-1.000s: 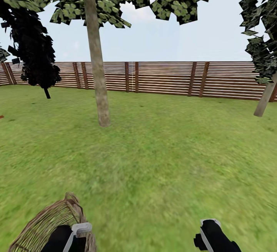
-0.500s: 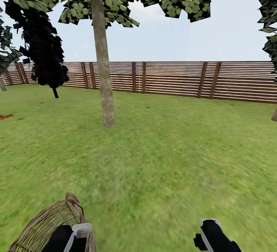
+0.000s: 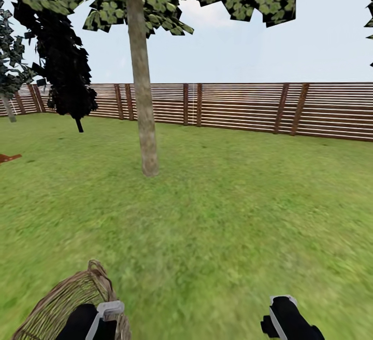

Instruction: Take the three Easter eggs out of the wicker basket on the lawn in the garden, then place them on the lawn next to a single tree (choose any tree) so that all three eggs are next to the same tree and none are left in the basket.

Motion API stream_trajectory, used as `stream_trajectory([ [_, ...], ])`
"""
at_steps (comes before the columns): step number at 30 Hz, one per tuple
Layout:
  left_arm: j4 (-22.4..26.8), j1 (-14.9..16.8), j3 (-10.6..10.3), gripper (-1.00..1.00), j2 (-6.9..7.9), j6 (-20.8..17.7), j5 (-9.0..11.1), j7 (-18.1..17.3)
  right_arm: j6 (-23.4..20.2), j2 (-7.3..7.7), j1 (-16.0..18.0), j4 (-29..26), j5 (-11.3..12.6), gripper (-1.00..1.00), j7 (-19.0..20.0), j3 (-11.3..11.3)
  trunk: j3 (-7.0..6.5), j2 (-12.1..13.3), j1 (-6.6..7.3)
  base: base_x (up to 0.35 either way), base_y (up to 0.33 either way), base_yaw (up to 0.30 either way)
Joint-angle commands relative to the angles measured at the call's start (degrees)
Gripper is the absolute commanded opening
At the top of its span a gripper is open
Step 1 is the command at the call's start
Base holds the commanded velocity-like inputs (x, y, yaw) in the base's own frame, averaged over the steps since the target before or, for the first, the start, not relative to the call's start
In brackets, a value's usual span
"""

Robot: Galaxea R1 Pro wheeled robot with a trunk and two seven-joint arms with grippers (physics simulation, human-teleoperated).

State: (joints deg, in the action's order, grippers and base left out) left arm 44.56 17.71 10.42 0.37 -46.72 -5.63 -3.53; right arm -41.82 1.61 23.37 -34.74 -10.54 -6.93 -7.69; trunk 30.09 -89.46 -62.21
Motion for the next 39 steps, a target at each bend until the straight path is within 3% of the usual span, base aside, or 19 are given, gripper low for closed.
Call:
stream_trajectory([
  [1, 0.1, 0.0, 0.1, -1.00, -0.02, -0.2, -1.3, -0.3, -0.3, -0.03, 0.0, -0.1, -0.4, 1.00, 0.2, -0.1, 0.06, 0.0, -0.03, 0.338, 0.000, 0.001],
  [39, 0.0, 0.0, 0.0, -1.00, -0.02, -0.1, -1.2, -0.3, -0.3, -0.03, 0.0, 0.6, -0.4, 1.00, 0.2, -0.1, 0.06, 0.0, -0.03, 0.340, 0.000, 0.000],
])
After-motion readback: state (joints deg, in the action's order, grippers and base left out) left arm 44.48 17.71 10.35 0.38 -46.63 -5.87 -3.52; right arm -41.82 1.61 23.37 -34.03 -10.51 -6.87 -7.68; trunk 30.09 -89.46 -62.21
